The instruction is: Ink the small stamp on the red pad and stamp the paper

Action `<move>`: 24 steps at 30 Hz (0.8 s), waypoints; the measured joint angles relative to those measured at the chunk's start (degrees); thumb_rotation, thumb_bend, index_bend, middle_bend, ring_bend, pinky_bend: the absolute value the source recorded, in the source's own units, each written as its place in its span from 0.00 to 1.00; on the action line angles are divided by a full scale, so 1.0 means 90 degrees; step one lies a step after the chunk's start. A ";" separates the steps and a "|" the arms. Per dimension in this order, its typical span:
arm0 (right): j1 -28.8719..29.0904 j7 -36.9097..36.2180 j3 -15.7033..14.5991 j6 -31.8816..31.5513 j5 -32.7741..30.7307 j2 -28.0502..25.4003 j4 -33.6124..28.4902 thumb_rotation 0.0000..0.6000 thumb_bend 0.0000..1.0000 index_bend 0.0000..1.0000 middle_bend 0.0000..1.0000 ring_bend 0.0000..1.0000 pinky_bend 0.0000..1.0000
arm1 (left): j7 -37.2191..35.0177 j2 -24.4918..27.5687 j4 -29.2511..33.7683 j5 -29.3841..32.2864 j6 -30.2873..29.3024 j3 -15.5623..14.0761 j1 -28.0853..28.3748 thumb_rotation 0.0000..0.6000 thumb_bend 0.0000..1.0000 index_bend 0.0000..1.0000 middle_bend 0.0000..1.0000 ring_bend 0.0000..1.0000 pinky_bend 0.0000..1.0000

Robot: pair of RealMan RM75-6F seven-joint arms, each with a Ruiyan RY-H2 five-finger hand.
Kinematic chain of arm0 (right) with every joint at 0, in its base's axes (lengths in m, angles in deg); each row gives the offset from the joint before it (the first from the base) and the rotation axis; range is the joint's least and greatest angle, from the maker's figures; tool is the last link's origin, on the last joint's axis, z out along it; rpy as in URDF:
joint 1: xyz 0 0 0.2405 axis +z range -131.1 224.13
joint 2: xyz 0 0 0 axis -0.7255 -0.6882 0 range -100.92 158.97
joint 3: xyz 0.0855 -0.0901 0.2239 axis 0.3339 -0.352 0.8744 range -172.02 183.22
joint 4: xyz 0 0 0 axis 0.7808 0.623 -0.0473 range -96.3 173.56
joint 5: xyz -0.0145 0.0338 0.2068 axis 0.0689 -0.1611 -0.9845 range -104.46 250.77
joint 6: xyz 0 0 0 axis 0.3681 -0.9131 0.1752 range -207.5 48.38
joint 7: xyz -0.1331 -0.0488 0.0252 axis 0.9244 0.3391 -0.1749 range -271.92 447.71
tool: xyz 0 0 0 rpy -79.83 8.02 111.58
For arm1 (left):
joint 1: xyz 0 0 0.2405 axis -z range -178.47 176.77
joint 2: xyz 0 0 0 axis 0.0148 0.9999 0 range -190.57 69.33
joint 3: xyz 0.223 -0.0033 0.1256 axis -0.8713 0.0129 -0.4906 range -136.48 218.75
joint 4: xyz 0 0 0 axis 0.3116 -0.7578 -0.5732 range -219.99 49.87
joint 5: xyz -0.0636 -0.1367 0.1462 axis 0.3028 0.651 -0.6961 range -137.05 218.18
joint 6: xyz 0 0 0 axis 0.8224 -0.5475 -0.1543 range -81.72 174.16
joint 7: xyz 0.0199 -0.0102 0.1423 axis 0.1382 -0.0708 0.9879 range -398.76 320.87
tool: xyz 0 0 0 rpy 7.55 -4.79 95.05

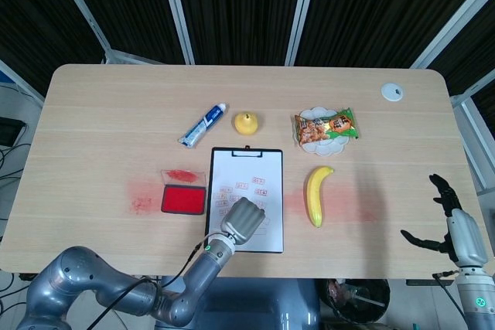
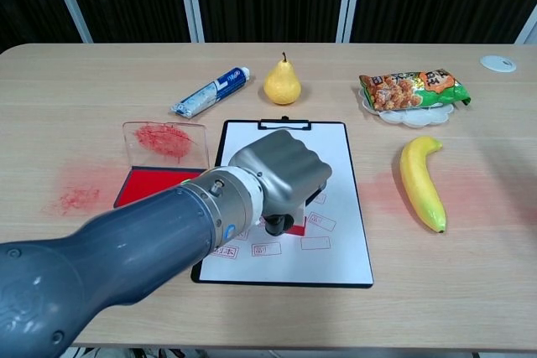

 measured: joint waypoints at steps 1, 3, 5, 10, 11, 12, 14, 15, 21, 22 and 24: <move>0.0000 0.0001 0.0000 0.0000 0.0000 0.0000 0.0000 1.00 0.12 0.00 0.00 0.00 0.22 | -0.0005 0.0007 0.0010 -0.0015 -0.0009 0.0012 0.0000 1.00 0.60 0.74 0.80 0.84 0.97; 0.0000 0.0005 0.0000 -0.0002 -0.0001 0.0002 -0.0001 1.00 0.12 0.00 0.00 0.00 0.22 | -0.0024 0.0033 0.0043 -0.0060 -0.0030 0.0052 0.0000 1.00 0.60 0.74 0.80 0.84 0.97; -0.0001 0.0007 0.0000 -0.0004 -0.0001 0.0003 0.0001 1.00 0.12 0.00 0.00 0.00 0.22 | -0.0060 0.0072 0.0104 -0.0102 -0.0057 0.0111 0.0001 1.00 0.59 0.74 0.80 0.84 0.97; 0.0000 0.0019 -0.0001 -0.0002 -0.0001 0.0004 -0.0003 1.00 0.12 0.00 0.00 0.00 0.22 | -0.0171 0.0203 0.0342 -0.0277 -0.0152 0.0320 0.0018 1.00 0.59 0.74 0.80 0.84 0.97; 0.0000 0.0024 -0.0002 -0.0003 -0.0001 0.0005 -0.0006 1.00 0.12 0.00 0.00 0.00 0.22 | -0.0203 0.0248 0.0432 -0.0335 -0.0186 0.0393 0.0027 1.00 0.59 0.74 0.80 0.84 0.97; 0.0000 0.0024 -0.0002 -0.0004 -0.0001 0.0004 -0.0007 1.00 0.12 0.00 0.00 0.00 0.22 | -0.0224 0.0288 0.0513 -0.0381 -0.0214 0.0448 0.0036 1.00 0.59 0.74 0.80 0.84 0.97; -0.0001 0.0026 0.0000 -0.0006 -0.0004 0.0004 -0.0010 1.00 0.12 0.00 0.00 0.00 0.22 | -0.0266 0.0399 0.0725 -0.0492 -0.0283 0.0577 0.0057 1.00 0.59 0.74 0.80 0.84 0.97; 0.0000 0.0028 0.0002 -0.0006 -0.0006 0.0004 -0.0012 1.00 0.12 0.00 0.00 0.00 0.22 | -0.0278 0.0457 0.0825 -0.0535 -0.0313 0.0627 0.0066 1.00 0.59 0.74 0.80 0.84 0.97; -0.0001 0.0035 0.0008 -0.0010 -0.0017 0.0004 -0.0015 1.00 0.12 0.00 0.00 0.00 0.22 | -0.0259 0.0982 0.1549 -0.0753 -0.0547 0.0783 0.0076 1.00 0.59 0.74 0.79 0.84 0.97; -0.0001 0.0035 0.0009 -0.0010 -0.0018 0.0004 -0.0014 1.00 0.12 0.00 0.00 0.00 0.22 | -0.0242 0.1104 0.1690 -0.0790 -0.0600 0.0767 0.0056 1.00 0.59 0.74 0.79 0.84 0.97; -0.0002 0.0032 0.0010 -0.0013 -0.0019 0.0002 -0.0016 1.00 0.12 0.00 0.00 0.00 0.22 | -0.0233 0.1284 0.1910 -0.0859 -0.0681 0.0701 0.0001 1.00 0.59 0.74 0.79 0.84 0.97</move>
